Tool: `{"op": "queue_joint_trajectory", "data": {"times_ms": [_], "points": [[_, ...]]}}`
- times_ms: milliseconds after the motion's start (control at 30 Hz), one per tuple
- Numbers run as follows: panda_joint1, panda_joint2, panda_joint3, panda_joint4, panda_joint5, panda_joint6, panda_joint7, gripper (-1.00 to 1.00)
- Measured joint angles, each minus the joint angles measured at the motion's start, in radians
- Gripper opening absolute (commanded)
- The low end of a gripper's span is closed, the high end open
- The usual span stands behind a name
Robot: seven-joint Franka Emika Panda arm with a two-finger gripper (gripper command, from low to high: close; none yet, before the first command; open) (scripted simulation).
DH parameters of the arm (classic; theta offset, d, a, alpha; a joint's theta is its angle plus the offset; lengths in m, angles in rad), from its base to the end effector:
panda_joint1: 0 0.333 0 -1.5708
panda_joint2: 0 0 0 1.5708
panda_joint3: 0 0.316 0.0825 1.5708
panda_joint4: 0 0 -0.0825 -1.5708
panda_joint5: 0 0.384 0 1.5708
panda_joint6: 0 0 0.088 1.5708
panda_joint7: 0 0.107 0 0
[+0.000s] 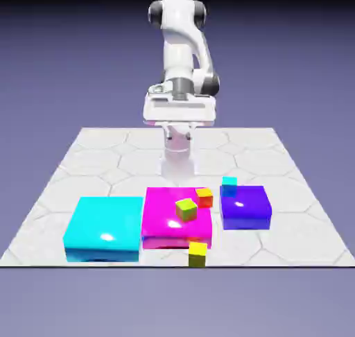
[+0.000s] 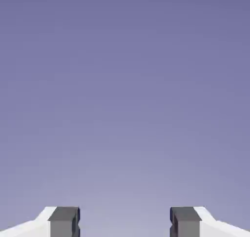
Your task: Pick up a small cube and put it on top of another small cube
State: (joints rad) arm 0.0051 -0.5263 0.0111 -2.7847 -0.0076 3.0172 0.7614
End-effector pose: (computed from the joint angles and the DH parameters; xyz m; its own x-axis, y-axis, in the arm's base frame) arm 0.3991 0.0071 0.4506 0.5386 -0.6738 0.5059 -0.4864 -0.7389 -0.4664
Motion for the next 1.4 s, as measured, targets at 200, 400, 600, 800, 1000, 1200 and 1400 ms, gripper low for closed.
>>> {"op": "queue_joint_trajectory", "data": {"times_ms": [200,400,600,800,1000,1200,1400], "points": [[-0.035,0.217,0.055,0.126,-0.038,-0.098,0.101,0.0],[-0.069,0.435,0.11,0.252,-0.076,-0.197,0.202,0.0],[-0.103,0.652,0.165,0.377,-0.114,-0.295,0.304,0.0],[-0.138,0.87,0.22,0.503,-0.152,-0.394,0.405,0.0],[-0.1,1.048,0.173,0.552,-0.209,-0.294,0.458,0.0],[-0.124,0.966,0.205,0.535,-0.179,-0.359,0.436,-1.0],[-0.138,0.774,0.261,0.466,-0.087,-0.475,0.308,-1.0]]}}
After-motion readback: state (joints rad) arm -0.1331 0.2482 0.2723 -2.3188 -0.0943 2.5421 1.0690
